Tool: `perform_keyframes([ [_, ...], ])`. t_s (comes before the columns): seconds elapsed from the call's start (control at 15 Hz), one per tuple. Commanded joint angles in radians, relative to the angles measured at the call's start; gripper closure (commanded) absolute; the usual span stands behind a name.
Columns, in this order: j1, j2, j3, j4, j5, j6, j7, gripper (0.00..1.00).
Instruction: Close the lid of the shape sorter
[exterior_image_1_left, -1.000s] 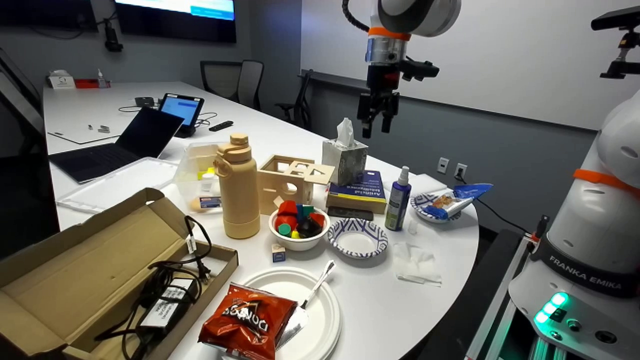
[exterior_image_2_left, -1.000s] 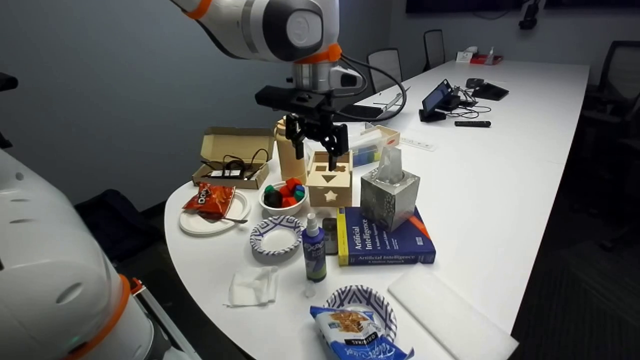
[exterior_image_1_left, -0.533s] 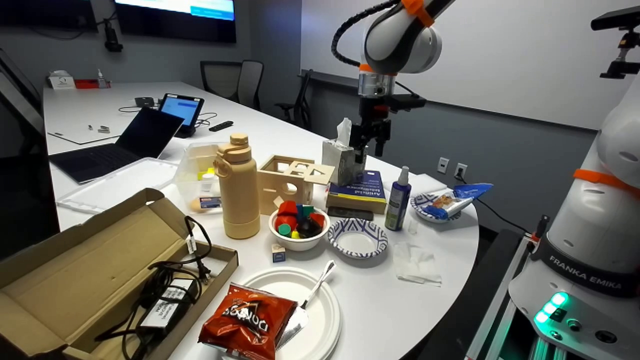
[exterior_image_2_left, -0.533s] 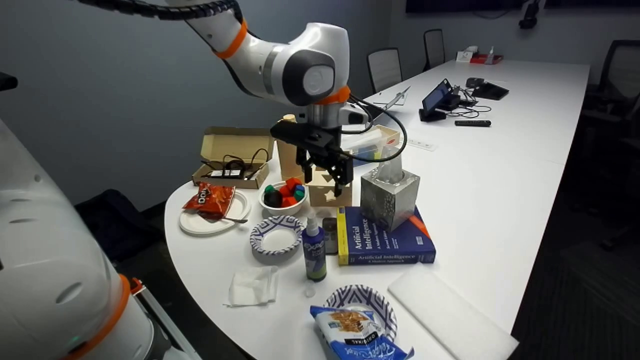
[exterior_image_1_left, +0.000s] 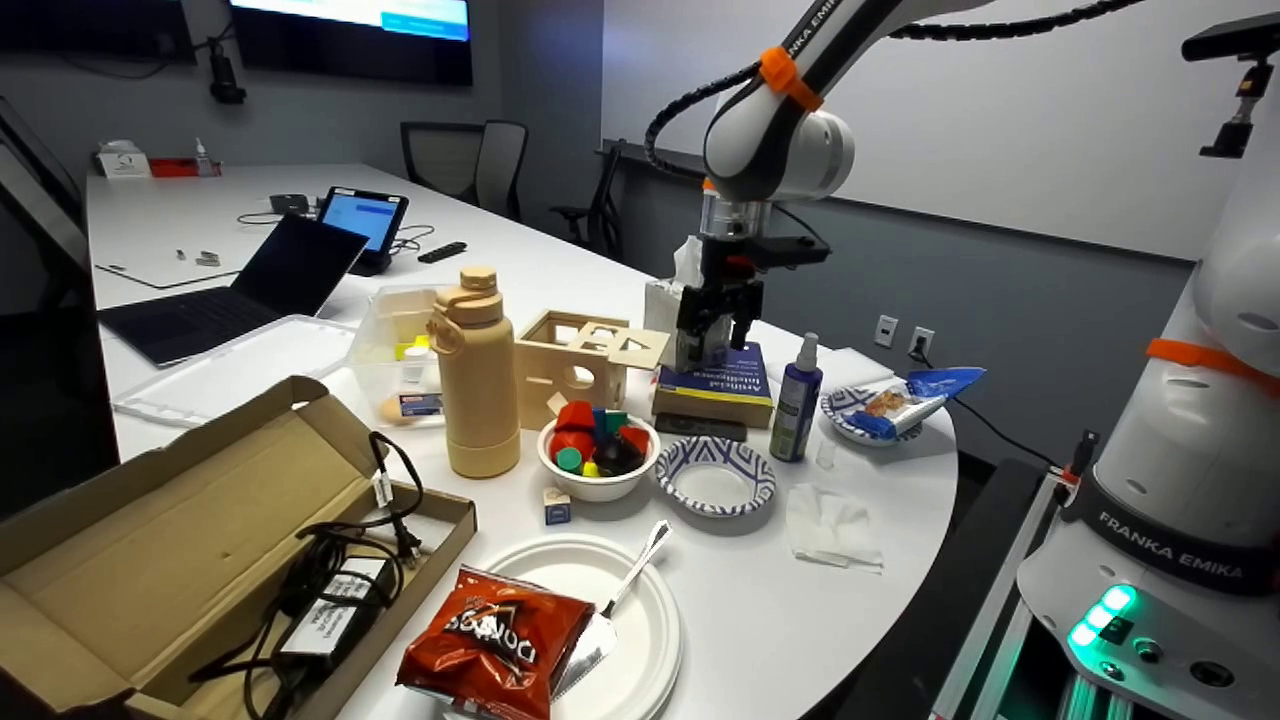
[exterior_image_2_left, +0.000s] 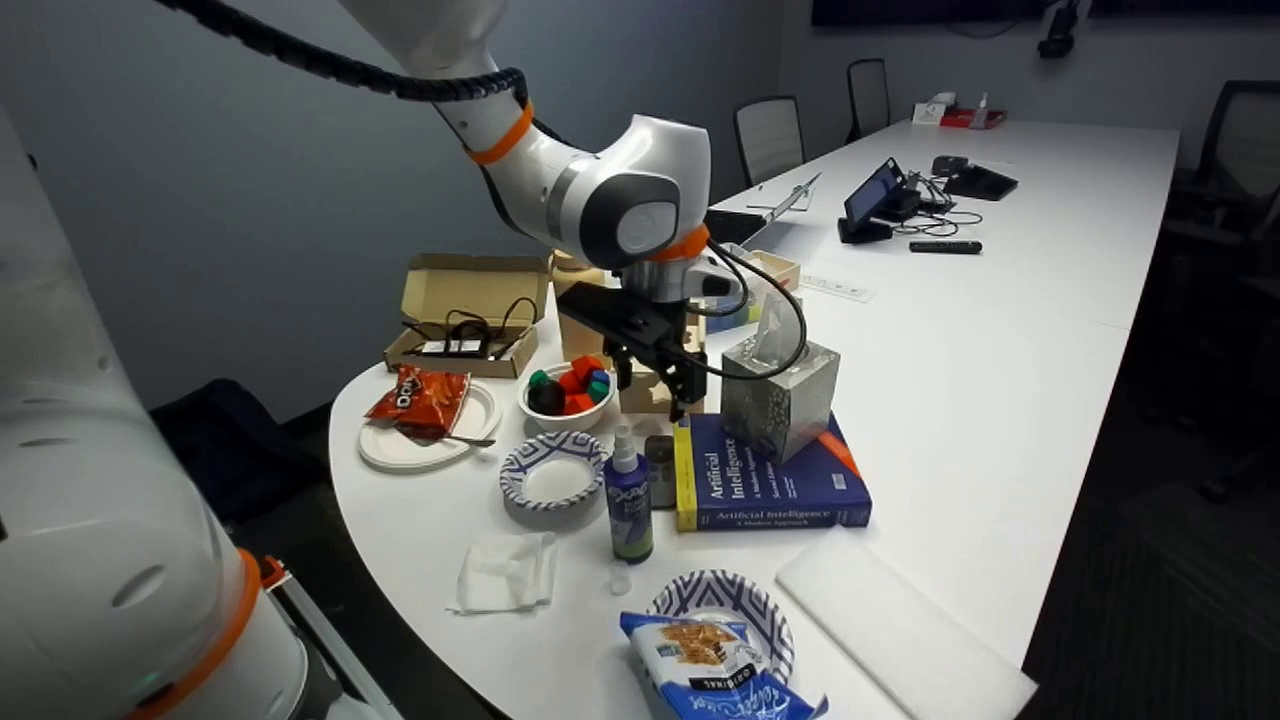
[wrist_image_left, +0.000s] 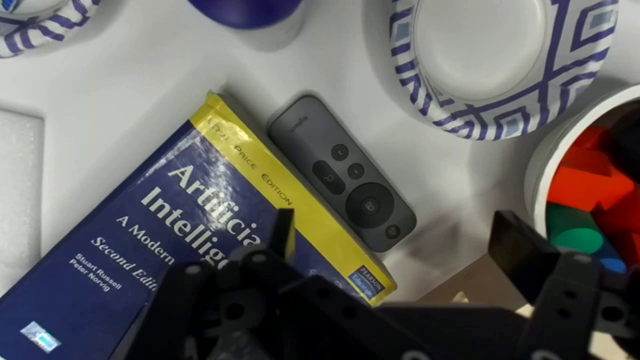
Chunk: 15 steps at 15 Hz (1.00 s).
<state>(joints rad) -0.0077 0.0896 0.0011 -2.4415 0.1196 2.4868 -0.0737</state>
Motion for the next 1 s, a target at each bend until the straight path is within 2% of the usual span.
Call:
perform_keyframes([
  [0.0, -0.002, 0.063, 0.012, 0.052, 0.034, 0.029, -0.028, 0.00],
  [0.93, -0.009, 0.201, 0.038, 0.186, 0.014, 0.076, -0.061, 0.00],
])
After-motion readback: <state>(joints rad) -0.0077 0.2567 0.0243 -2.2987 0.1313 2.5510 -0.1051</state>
